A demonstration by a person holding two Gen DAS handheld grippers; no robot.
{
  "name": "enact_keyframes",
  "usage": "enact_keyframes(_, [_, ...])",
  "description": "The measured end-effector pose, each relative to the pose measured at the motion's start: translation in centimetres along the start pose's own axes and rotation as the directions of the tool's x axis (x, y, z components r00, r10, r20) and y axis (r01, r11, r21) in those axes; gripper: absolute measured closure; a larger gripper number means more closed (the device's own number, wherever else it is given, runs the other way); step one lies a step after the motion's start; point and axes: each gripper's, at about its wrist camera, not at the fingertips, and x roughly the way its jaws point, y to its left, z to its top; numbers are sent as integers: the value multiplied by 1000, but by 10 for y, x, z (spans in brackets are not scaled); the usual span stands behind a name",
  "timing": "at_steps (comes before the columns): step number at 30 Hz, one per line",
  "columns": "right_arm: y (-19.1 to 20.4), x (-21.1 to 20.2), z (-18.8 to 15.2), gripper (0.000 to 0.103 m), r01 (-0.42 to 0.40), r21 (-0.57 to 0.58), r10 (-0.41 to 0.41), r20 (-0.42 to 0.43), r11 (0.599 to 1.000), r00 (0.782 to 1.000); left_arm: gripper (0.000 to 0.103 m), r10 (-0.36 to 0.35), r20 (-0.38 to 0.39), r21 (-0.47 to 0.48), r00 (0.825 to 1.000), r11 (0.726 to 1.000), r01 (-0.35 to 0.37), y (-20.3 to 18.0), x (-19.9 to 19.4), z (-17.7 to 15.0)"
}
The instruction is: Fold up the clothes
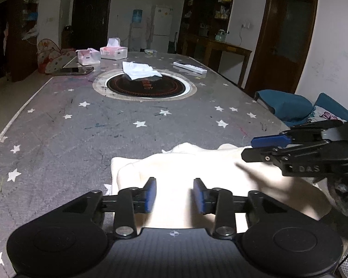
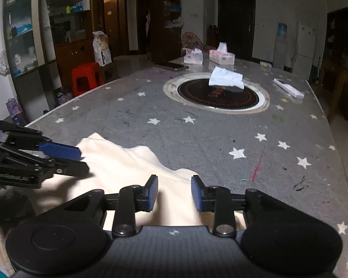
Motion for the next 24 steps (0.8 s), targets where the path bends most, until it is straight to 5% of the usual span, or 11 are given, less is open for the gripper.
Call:
enact_keyframes(11, [23,-65,-51,69,-47,7,47,11,999,999,62,6,16,31,1000,999,-6,-20,-25,-18])
enact_keyframes(18, [22,-70,-84,69,-24,13,24,34,1000,999,61,37,2,82,999,996,-37,-26,-20,-36])
enact_keyframes(24, [32,-75,-74,69,-17,-25,18,39,1000,999,60,55,25,70,998,996,-56,-22,-32,-36])
